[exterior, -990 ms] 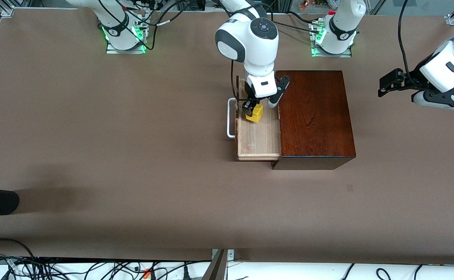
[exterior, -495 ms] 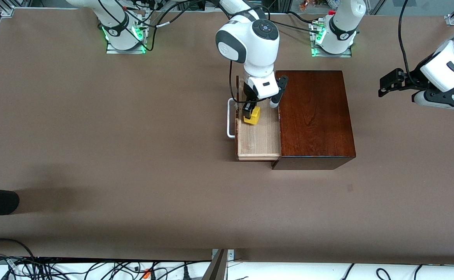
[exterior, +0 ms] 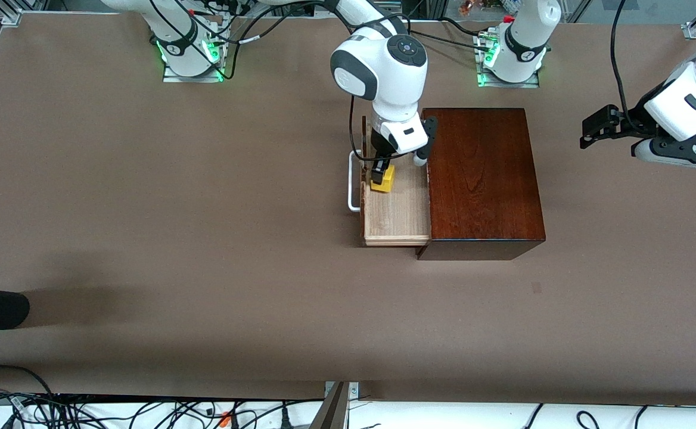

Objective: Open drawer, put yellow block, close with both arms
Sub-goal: 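Lower the yellow cube into the open drawer with the right gripper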

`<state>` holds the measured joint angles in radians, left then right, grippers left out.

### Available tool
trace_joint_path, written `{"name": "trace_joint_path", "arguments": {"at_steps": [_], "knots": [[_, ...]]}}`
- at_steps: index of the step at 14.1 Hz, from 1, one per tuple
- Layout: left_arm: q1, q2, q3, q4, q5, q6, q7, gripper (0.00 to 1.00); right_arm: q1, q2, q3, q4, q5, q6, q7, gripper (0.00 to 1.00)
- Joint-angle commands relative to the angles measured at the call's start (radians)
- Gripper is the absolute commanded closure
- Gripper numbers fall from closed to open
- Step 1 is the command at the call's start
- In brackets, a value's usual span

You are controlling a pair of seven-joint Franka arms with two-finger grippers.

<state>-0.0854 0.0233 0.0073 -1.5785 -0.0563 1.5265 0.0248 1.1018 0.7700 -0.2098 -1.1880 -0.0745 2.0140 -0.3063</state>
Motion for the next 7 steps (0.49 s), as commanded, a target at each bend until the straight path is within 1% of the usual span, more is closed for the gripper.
{"name": "trace_joint_path", "arguments": {"at_steps": [1,3,5,6,7], "knots": [[-0.004,0.007,0.003,0.017,0.004,-0.006,0.004,0.0,0.001,0.0,-0.003,-0.01,-0.013,-0.006,-0.051,0.75],[-0.005,0.007,0.003,0.017,0.004,-0.006,0.004,0.0,0.001,0.002,-0.003,-0.012,-0.013,-0.006,-0.054,0.71],[-0.004,0.007,0.003,0.015,0.004,-0.006,0.004,0.0,-0.002,0.002,-0.003,-0.012,-0.011,0.002,-0.053,0.57],[-0.005,0.007,0.003,0.015,0.004,-0.006,0.004,0.0,-0.003,0.006,-0.003,-0.012,-0.007,0.002,-0.047,0.33],[-0.004,0.007,0.003,0.017,0.004,-0.005,0.004,0.0,-0.003,0.008,-0.003,-0.012,-0.005,0.002,-0.045,0.0]]}}
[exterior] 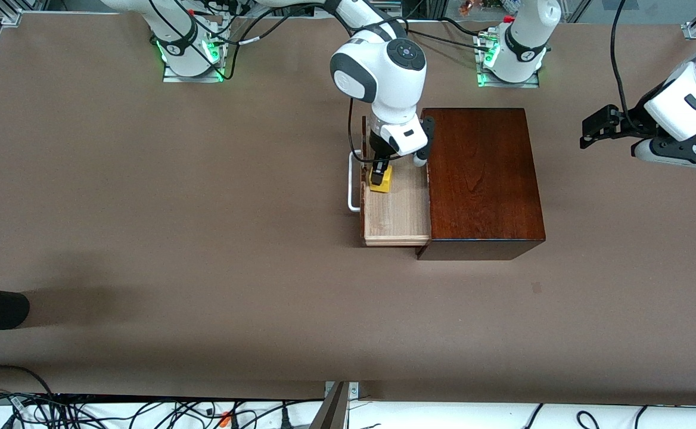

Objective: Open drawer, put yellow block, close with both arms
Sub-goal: 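Lower the yellow cube into the open drawer with the right gripper, then open the right gripper, release the cube, and withdraw the right arm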

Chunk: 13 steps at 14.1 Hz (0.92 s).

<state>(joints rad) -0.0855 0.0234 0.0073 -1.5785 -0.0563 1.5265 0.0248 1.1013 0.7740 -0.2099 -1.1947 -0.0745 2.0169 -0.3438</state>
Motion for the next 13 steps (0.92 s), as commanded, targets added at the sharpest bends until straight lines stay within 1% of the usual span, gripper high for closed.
{"name": "trace_joint_path", "arguments": {"at_steps": [1,5,6,9,11,13], "knots": [[-0.005,0.007,0.003,0.017,0.004,-0.006,0.003,0.0,-0.005,0.002,-0.005,-0.005,-0.005,-0.004,-0.008,0.0],[-0.005,0.007,0.003,0.017,0.004,-0.006,0.004,0.0,-0.011,-0.013,-0.008,0.004,0.01,-0.021,-0.011,0.0],[-0.005,0.007,0.003,0.017,0.004,-0.005,0.004,0.0,-0.015,-0.019,-0.011,0.021,0.031,-0.048,-0.008,0.0],[-0.004,0.007,0.003,0.017,0.004,-0.005,0.006,0.0,-0.03,-0.03,-0.02,0.122,0.099,-0.147,-0.001,0.0],[-0.005,0.007,0.003,0.017,0.003,-0.005,0.004,0.0,-0.067,-0.09,-0.02,0.132,0.143,-0.182,-0.003,0.0],[-0.005,0.007,0.003,0.017,0.001,-0.006,0.004,0.0,-0.142,-0.137,-0.02,0.13,0.221,-0.23,-0.001,0.0]]}}
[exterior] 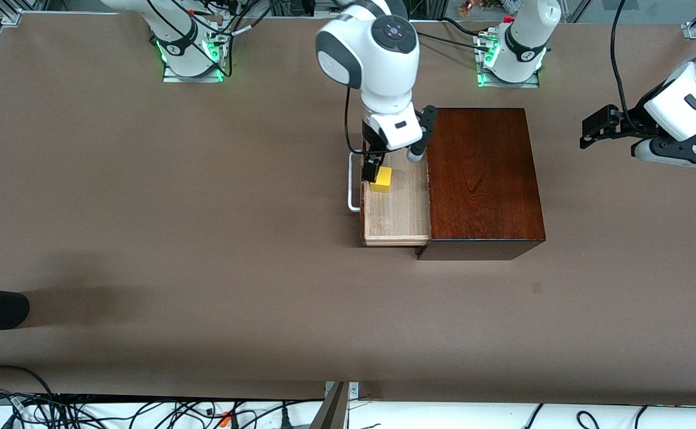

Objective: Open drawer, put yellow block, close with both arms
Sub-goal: 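Open the right gripper, release the cube, and withdraw the right arm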

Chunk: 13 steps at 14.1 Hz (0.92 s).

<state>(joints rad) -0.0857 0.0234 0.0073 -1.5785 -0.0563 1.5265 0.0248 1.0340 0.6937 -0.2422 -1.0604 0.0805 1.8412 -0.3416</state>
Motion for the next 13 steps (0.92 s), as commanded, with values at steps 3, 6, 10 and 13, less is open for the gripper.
{"name": "trace_joint_path", "arguments": {"at_steps": [3,6,10,13], "knots": [[-0.005,0.007,0.003,0.02,0.0,-0.005,0.006,0.0,-0.19,-0.141,0.012,-0.004,0.076,-0.127,-0.011,0.0],[-0.008,0.009,0.0,0.037,-0.019,-0.003,0.009,0.0,-0.323,-0.216,0.009,-0.004,0.129,-0.265,-0.002,0.0],[-0.011,0.026,-0.003,0.072,-0.025,-0.003,0.009,0.0,-0.384,-0.308,-0.173,-0.019,0.189,-0.413,0.001,0.0],[-0.022,0.026,-0.007,0.072,-0.062,-0.002,0.021,0.0,-0.382,-0.417,-0.3,-0.117,0.214,-0.45,-0.014,0.0]]}}
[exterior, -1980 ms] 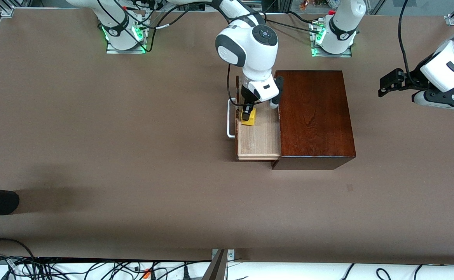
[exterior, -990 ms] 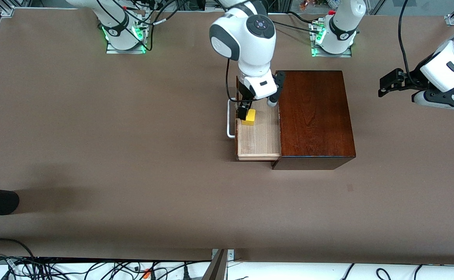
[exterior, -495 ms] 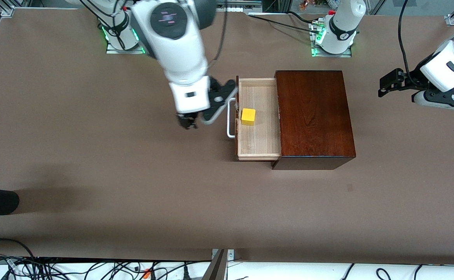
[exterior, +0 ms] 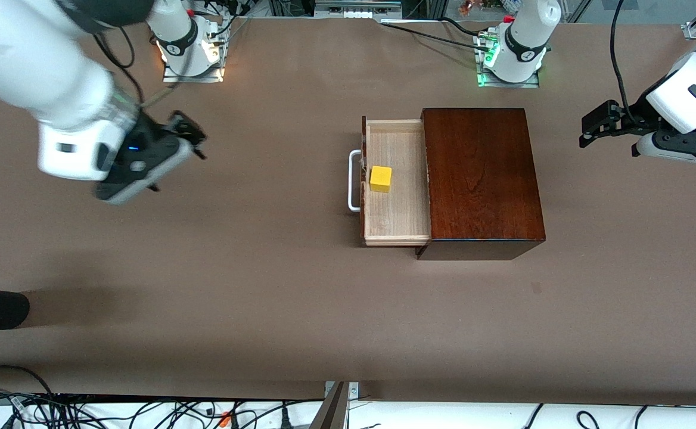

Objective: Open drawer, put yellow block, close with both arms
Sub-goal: 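Open the right gripper, release the cube, and withdraw the right arm, then move the left gripper down to the drawer front beside the handle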

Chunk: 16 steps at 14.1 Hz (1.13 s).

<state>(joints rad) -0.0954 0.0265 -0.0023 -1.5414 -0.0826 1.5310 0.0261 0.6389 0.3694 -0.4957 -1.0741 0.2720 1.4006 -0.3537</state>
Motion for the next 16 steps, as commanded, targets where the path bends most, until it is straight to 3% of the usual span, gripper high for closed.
{"name": "trace_joint_path", "arguments": {"at_steps": [1,4,7,9,11,13,15,16], "knots": [[-0.02,0.033,-0.01,0.038,-0.039,-0.006,0.02,0.0,0.013,-0.128,-0.073,-0.145,0.016,-0.006,-0.002,0.0],[-0.062,0.072,-0.088,0.064,-0.039,-0.006,0.017,0.0,0.016,-0.168,-0.136,-0.196,0.009,-0.012,0.018,0.0],[-0.111,0.11,-0.14,0.092,-0.039,-0.006,0.02,0.0,0.015,-0.272,-0.115,-0.337,-0.083,0.043,0.142,0.0],[-0.168,0.127,-0.186,0.092,-0.031,-0.005,0.058,0.0,-0.046,-0.329,-0.023,-0.409,-0.152,0.076,0.223,0.0],[-0.249,0.171,-0.205,0.122,-0.037,0.005,0.094,0.0,-0.187,-0.369,0.15,-0.457,-0.201,0.092,0.287,0.0],[-0.335,0.22,-0.205,0.176,-0.034,0.011,0.094,0.0,-0.319,-0.397,0.282,-0.501,-0.212,0.107,0.327,0.0],[-0.404,0.263,-0.205,0.201,-0.029,0.043,0.095,0.0,-0.416,-0.415,0.382,-0.533,-0.215,0.113,0.361,0.0],[-0.432,0.28,-0.205,0.201,-0.028,0.102,0.097,0.0,-0.43,-0.425,0.399,-0.555,-0.23,0.133,0.369,0.0]]}}
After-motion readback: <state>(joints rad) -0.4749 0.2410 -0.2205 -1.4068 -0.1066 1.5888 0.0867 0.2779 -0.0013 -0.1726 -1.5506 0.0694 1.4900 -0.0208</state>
